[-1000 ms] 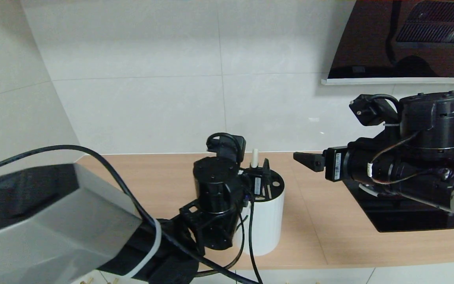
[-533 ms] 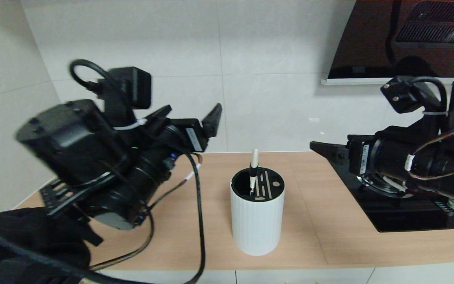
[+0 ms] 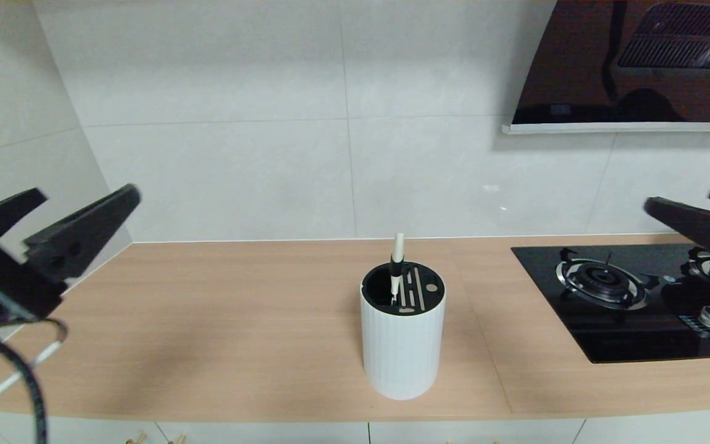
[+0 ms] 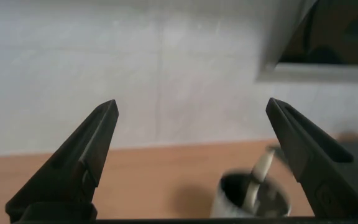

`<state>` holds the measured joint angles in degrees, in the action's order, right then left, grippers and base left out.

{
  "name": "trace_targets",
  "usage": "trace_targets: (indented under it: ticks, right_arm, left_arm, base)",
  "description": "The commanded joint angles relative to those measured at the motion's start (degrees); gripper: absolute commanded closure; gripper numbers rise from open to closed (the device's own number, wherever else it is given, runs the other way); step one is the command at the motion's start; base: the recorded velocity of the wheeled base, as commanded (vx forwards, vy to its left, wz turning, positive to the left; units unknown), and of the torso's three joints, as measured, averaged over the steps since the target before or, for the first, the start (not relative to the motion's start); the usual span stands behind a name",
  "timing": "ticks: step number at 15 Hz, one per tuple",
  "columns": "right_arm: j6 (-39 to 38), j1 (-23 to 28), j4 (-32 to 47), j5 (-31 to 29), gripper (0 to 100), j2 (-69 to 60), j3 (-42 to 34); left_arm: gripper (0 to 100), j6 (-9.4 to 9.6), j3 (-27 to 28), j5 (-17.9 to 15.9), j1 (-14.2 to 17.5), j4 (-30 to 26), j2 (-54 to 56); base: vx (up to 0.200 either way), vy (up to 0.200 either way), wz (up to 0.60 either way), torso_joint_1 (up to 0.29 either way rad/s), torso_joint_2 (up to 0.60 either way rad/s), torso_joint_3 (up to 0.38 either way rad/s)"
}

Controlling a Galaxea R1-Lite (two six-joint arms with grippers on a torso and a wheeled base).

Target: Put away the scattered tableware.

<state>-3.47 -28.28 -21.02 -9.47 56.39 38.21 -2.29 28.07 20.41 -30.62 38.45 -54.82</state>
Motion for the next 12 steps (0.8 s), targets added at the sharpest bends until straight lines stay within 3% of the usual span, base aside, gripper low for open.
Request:
trace_targets:
  ticks: [1, 2, 3, 7, 9, 10, 11, 12]
  right_arm:
    - [0.8, 7.6, 8.1, -0.3, 0, -23.2, -8.1]
    - [0.8, 8.9, 11.2, -0.2, 0, -26.9, -8.5]
    - [0.9, 11.6, 19.3, -0.1, 0, -34.7, -8.5]
    - [1.0, 18.3, 33.1, 0.2, 0, -49.3, -10.0]
    - [1.1, 21.6, 33.7, -0.2, 0, -50.7, -14.2]
    - [1.4, 23.7, 32.9, -0.6, 0, -51.0, -15.4]
    - [1.7, 29.0, 32.2, 0.1, 0, -55.2, -17.4]
    - [2.1, 28.8, 32.1, 0.3, 0, -56.4, -18.2]
  left_arm:
    - [0, 0.01, -2.5, -5.9, 9.5, -22.2, 27.3]
    - [0, 0.01, -2.4, -7.4, 10.9, -25.8, 30.6]
    - [0, 0.01, -2.2, -9.6, 14.5, -32.3, 37.0]
    - [0, 0.36, -2.1, -9.4, 21.0, -41.8, 49.5]
    - [0, 0.45, -2.1, -5.8, 24.0, -41.7, 49.2]
    - [0, 0.45, -1.9, -5.8, 25.3, -41.7, 49.2]
    - [0, 0.62, -2.3, -6.5, 29.0, -42.2, 51.1]
    - [0, 0.97, -2.9, -7.6, 29.9, -42.6, 52.9]
  base:
    - [0.000, 0.000, 0.00, 0.000, 0.00, 0.000]
    - [0.000, 0.000, 0.00, 0.000, 0.00, 0.000]
    - [0.000, 0.000, 0.00, 0.000, 0.00, 0.000]
    - [0.000, 0.000, 0.00, 0.000, 0.00, 0.000]
    - [0.000, 0.000, 0.00, 0.000, 0.00, 0.000]
    - [0.000, 0.000, 0.00, 0.000, 0.00, 0.000]
    - [0.000, 0.000, 0.00, 0.000, 0.00, 0.000]
    - [0.000, 0.000, 0.00, 0.000, 0.00, 0.000]
